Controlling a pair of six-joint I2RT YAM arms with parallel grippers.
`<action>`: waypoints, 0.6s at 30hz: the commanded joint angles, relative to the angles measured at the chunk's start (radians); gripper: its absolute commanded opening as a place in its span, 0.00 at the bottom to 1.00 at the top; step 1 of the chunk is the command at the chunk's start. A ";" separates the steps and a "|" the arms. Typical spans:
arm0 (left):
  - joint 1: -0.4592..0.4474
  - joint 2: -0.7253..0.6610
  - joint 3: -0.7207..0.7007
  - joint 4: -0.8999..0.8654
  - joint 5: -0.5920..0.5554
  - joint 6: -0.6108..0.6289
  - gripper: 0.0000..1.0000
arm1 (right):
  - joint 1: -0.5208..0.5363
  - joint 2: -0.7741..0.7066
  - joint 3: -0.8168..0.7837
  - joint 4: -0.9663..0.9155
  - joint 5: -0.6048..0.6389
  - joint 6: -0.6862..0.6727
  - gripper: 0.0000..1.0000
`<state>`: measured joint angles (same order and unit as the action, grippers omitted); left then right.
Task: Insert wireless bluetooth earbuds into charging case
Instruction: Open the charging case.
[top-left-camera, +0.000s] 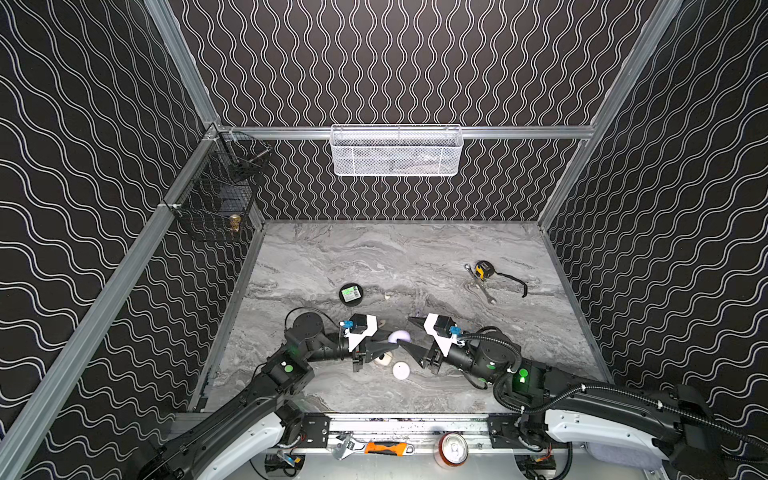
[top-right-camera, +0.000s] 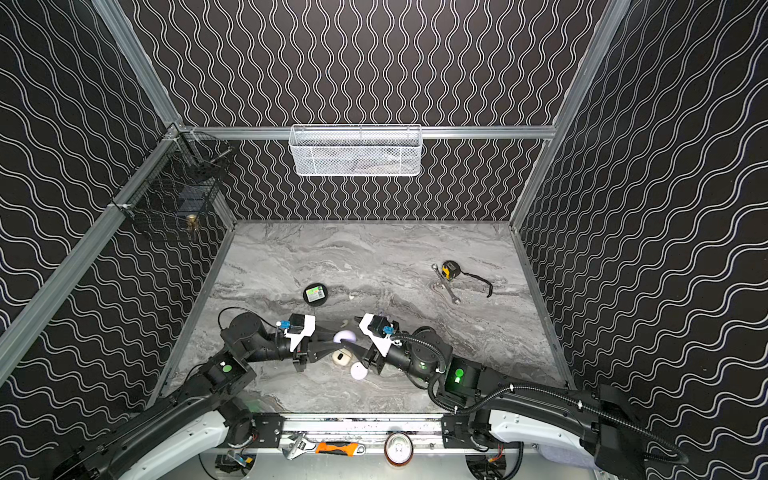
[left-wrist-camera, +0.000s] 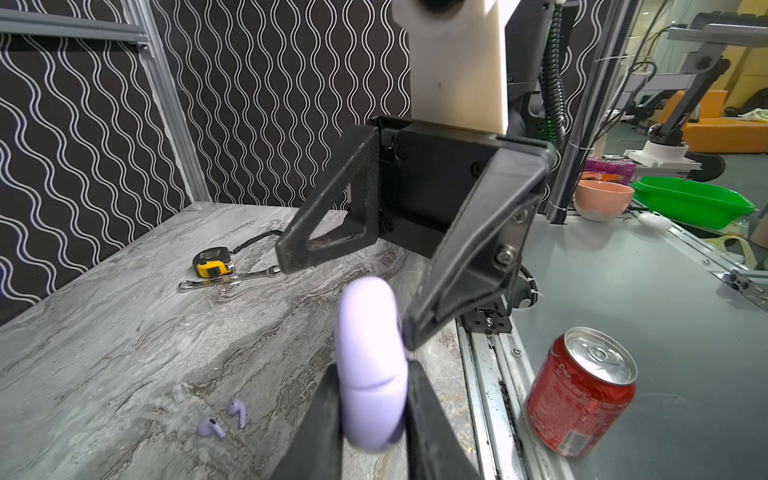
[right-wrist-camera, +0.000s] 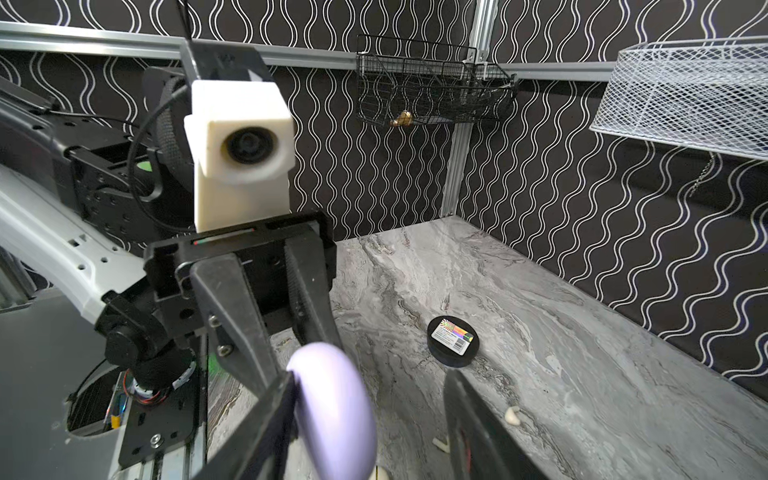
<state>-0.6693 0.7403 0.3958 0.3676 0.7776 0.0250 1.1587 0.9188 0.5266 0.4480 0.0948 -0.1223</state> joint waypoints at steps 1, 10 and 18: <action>-0.002 -0.008 0.005 0.028 0.069 0.009 0.00 | -0.017 0.013 0.017 0.020 0.074 0.009 0.57; -0.002 -0.018 0.006 0.010 0.043 0.019 0.00 | -0.038 0.022 0.035 0.024 0.056 0.047 0.59; -0.001 0.030 -0.074 0.255 -0.078 -0.170 0.00 | -0.040 -0.062 0.107 -0.050 0.104 0.255 0.70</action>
<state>-0.6704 0.7567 0.3397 0.4595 0.7441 -0.0349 1.1210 0.8841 0.6025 0.4198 0.1490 0.0166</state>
